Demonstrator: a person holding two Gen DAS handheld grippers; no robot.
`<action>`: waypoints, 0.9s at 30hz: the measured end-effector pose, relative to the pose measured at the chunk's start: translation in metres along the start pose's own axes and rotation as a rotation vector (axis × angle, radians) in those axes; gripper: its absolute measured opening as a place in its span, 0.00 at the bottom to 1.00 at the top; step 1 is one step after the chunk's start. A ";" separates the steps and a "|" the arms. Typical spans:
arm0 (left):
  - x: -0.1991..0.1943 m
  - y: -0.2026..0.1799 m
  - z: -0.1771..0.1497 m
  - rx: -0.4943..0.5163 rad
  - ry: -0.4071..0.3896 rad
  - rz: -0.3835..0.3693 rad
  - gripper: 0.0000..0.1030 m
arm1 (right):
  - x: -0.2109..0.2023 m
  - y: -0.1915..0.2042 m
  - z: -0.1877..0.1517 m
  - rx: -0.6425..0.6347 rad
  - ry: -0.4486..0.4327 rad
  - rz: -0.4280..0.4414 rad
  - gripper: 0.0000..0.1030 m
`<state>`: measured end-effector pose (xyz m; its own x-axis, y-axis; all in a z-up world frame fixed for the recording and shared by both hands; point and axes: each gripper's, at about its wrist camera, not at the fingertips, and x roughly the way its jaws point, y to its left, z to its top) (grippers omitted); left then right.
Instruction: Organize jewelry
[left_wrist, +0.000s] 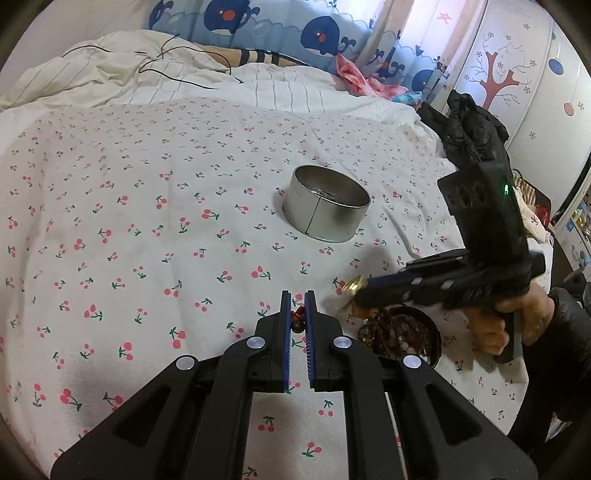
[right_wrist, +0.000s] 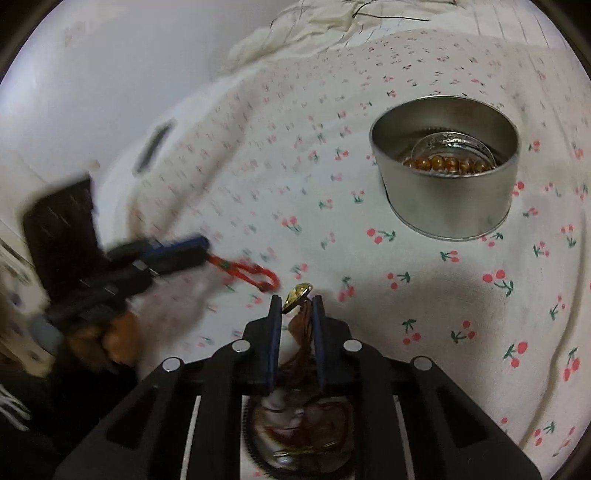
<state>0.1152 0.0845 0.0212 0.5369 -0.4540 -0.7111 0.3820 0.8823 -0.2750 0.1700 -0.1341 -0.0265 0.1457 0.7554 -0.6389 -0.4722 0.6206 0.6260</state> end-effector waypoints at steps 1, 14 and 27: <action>0.000 0.000 0.000 0.000 -0.001 -0.001 0.06 | -0.004 -0.002 0.001 0.013 -0.013 0.017 0.16; -0.018 -0.008 0.008 -0.021 -0.085 -0.116 0.06 | -0.059 -0.004 0.010 0.074 -0.200 0.267 0.17; -0.014 -0.038 0.050 0.012 -0.127 -0.177 0.06 | -0.107 -0.011 0.018 0.081 -0.386 0.195 0.17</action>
<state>0.1304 0.0515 0.0739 0.5507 -0.6141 -0.5654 0.4871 0.7865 -0.3797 0.1748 -0.2178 0.0433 0.3814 0.8741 -0.3009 -0.4561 0.4611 0.7612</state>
